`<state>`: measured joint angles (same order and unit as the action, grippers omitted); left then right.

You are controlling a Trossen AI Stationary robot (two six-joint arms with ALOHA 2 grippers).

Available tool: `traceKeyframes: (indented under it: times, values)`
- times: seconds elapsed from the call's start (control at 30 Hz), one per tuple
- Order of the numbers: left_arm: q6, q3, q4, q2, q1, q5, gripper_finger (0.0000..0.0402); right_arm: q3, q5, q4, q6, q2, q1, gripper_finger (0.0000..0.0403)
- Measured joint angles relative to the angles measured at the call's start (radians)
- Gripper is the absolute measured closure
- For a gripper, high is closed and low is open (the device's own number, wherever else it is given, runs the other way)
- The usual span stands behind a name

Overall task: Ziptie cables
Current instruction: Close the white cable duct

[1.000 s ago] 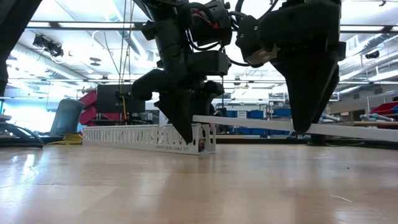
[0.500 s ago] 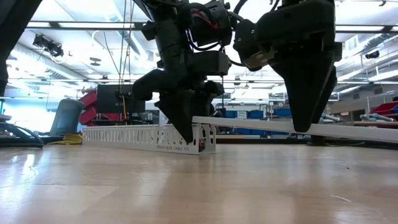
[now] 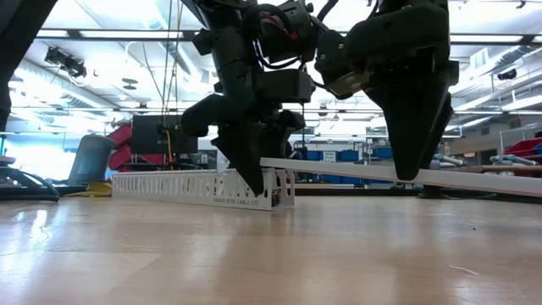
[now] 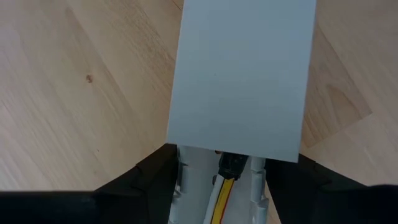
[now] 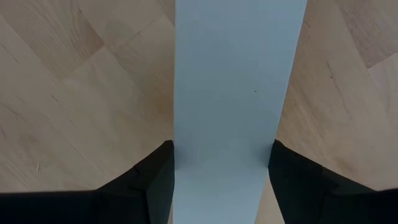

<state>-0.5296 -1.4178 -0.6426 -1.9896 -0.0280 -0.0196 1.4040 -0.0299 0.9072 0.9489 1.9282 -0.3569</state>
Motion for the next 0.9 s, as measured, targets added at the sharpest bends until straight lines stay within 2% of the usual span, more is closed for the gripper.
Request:
traceKeyframes:
  times: [0.7,0.9]
  values:
    - [0.038,0.0,0.001,0.0,0.0,0.0,0.0202,-0.001,0.005,0.0,-0.01,0.0,0.001,0.019]
    - [0.038,0.0,-0.003,0.0,0.0,0.001,0.0166,-0.001,0.01,-0.004,-0.029,0.0,0.003,0.019]
